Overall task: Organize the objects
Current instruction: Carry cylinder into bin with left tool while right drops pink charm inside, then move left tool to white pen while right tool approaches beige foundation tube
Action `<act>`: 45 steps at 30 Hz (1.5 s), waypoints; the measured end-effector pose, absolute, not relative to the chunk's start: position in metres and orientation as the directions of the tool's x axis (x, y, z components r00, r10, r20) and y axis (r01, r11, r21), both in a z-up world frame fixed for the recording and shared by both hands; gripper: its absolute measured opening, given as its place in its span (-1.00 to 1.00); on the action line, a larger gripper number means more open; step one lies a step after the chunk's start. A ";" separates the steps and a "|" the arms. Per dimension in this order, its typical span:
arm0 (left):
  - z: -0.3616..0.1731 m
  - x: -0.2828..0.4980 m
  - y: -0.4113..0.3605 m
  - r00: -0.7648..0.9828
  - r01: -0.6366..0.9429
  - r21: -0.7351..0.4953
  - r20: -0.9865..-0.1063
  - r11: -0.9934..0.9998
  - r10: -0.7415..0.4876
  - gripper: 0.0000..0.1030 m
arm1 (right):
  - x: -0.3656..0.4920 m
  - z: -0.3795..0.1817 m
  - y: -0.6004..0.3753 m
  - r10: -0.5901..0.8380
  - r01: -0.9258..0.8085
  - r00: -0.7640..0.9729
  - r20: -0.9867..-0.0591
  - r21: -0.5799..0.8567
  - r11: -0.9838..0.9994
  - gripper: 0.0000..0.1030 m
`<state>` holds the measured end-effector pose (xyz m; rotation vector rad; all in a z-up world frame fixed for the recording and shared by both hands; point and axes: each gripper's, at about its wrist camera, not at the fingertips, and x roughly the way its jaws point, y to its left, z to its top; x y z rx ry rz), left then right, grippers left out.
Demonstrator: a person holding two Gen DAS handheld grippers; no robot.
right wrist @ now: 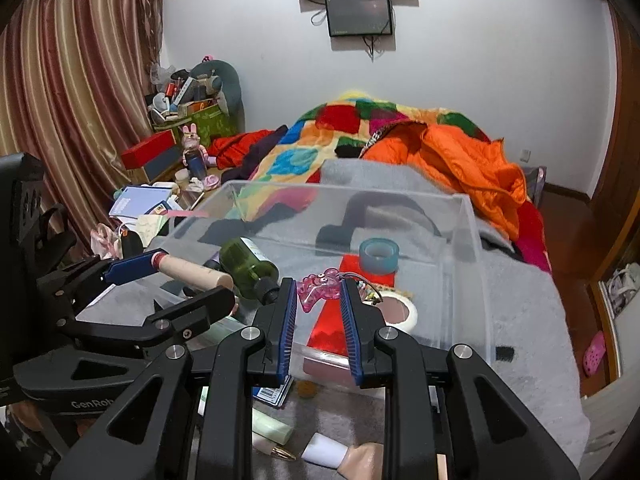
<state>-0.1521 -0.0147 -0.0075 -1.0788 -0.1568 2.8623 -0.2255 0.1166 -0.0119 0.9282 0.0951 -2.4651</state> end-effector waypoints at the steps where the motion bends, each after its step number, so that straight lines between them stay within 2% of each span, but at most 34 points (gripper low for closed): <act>1: -0.008 -0.154 -0.015 -0.746 -0.039 -0.125 -0.657 -0.991 0.113 0.63 | -0.227 -0.014 0.117 -0.432 0.477 -0.635 -0.641 0.115 -0.871 -0.61; 13: -0.009 -0.162 -0.015 -0.722 -0.056 -0.140 -0.678 -0.989 0.137 0.68 | -0.231 -0.023 0.118 -0.431 0.470 -0.611 -0.664 0.134 -0.872 -0.60; 18: -0.006 -0.160 -0.014 -0.721 -0.068 -0.153 -0.676 -0.986 0.154 0.71 | -0.230 -0.020 0.121 -0.423 0.466 -0.609 -0.671 0.129 -0.876 -0.52; 24: 0.005 -0.147 -0.012 -0.739 -0.080 -0.152 -0.654 -0.985 0.161 0.72 | -0.220 -0.014 0.128 -0.427 0.468 -0.612 -0.665 0.130 -0.874 -0.37; 29: 0.014 -0.132 -0.012 -0.760 -0.080 -0.128 -0.634 -0.989 0.144 0.80 | -0.207 -0.004 0.137 -0.424 0.462 -0.637 -0.644 0.121 -0.878 -0.04; 38: 0.011 -0.105 -0.019 -0.756 -0.077 -0.088 -0.645 -0.993 0.116 0.85 | -0.181 0.010 0.166 -0.377 0.422 -0.695 -0.612 0.077 -0.903 0.36; 45: -0.023 -0.082 -0.033 -0.701 -0.047 -0.060 -0.709 -0.997 0.076 0.86 | -0.158 -0.009 0.195 -0.276 0.357 -0.709 -0.649 0.007 -0.934 0.45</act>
